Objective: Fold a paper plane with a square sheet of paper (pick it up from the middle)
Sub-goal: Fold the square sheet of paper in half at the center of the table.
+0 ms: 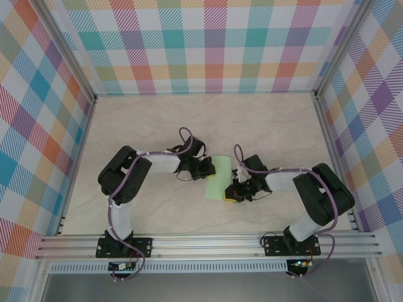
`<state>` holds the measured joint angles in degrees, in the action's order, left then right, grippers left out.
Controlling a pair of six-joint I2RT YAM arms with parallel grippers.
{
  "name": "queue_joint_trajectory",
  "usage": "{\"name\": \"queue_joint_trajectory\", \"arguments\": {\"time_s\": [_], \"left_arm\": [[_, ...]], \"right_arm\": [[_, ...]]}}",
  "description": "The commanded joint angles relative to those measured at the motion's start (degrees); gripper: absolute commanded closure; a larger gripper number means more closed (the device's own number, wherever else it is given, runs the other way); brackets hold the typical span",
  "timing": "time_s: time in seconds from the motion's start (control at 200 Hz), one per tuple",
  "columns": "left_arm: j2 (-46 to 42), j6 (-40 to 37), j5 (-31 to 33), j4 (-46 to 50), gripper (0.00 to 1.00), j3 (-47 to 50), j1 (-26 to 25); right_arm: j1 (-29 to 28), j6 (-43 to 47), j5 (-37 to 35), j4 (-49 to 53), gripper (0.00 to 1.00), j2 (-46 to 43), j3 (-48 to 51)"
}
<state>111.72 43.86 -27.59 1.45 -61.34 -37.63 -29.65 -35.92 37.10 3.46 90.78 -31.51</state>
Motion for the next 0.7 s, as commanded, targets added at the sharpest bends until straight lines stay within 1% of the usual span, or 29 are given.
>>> {"name": "queue_joint_trajectory", "arguments": {"time_s": [0.0,0.105,0.175,0.425,0.53,0.695], "left_arm": [[3.7,-1.1,3.5,6.0,1.00,1.3,-0.7],[3.6,-1.2,3.5,6.1,1.00,1.4,-0.7],[3.5,-1.3,3.4,6.2,1.00,1.4,-0.7],[3.3,-1.4,3.4,6.5,1.00,1.2,-0.7],[3.3,-1.4,3.4,6.5,1.00,1.2,-0.7],[3.2,-1.4,3.5,6.6,1.00,1.3,-0.7]], "right_arm": [[-0.3,0.5,-1.4,3.2,1.00,-2.5,1.5],[-0.3,-1.2,-1.1,1.4,1.00,-6.7,2.5],[-0.3,-1.5,-1.5,0.5,1.00,-7.4,3.2],[-0.6,-0.3,-2.7,-0.4,1.00,-1.9,3.9],[-0.7,0.8,-4.3,2.6,1.00,-1.6,3.3],[-0.7,0.7,-5.2,6.0,1.00,-7.9,1.7]]}}
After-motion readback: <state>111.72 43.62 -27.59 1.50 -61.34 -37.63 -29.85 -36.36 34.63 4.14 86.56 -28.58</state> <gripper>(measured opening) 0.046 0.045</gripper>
